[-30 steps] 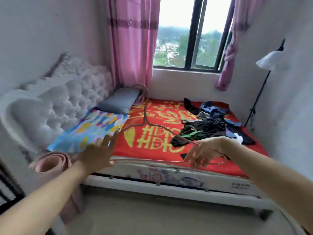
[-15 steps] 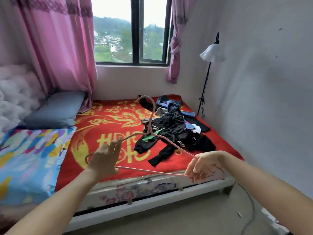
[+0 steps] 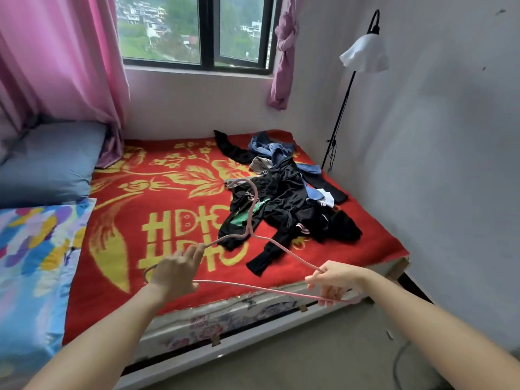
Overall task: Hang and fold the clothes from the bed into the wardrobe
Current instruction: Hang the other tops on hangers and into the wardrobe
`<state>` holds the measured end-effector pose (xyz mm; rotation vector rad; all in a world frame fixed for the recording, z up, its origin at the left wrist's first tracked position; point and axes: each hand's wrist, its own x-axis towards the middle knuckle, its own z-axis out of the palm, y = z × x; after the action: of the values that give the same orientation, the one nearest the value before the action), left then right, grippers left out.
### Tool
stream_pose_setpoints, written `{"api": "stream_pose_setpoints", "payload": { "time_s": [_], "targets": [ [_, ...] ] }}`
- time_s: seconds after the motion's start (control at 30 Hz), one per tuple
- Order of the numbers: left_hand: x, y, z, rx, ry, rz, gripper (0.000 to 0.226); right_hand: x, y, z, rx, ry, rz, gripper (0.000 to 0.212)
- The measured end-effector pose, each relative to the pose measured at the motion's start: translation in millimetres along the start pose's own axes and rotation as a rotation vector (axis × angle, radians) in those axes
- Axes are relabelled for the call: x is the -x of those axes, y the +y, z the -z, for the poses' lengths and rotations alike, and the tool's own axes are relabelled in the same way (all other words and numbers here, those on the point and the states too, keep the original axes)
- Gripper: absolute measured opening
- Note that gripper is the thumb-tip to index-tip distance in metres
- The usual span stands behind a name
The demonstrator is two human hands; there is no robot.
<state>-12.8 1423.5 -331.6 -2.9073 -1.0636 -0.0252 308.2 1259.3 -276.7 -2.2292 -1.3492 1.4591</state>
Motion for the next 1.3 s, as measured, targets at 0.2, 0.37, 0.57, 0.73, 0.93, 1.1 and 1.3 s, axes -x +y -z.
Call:
{"api": "stream_pose_setpoints", "payload": {
  "time_s": [0.2, 0.37, 0.57, 0.73, 0.93, 1.1, 1.3],
  "targets": [
    [-54, -8, -31, 0.037, -0.085, -0.048, 0.105, -53, 17, 25, -0.026, 0.090, 0.037, 0.035],
    [-122, -5, -46, -0.042, -0.207, 0.051, 0.115, -112, 28, 71, -0.019, 0.231, 0.069, 0.025],
    [-194, -6, -55, -0.017, -0.218, 0.205, 0.128, -199, 30, 116, 0.319, 0.490, 0.021, 0.029],
    [-227, -17, -95, 0.003, -0.251, 0.239, 0.149, -262, 28, 132, 0.205, 0.470, -0.037, 0.026],
    [-224, -45, -120, 0.089, -0.378, 0.304, 0.149, -310, 15, 130, 0.139, 0.333, -0.031, 0.014],
    [-236, -81, -127, 0.094, -0.397, 0.304, 0.144, -344, -12, 132, 0.186, 0.348, -0.013, 0.020],
    [-253, -118, -143, 0.148, -0.448, 0.267, 0.146, -367, -43, 126, 0.377, 0.420, -0.098, 0.028]
  ]
}}
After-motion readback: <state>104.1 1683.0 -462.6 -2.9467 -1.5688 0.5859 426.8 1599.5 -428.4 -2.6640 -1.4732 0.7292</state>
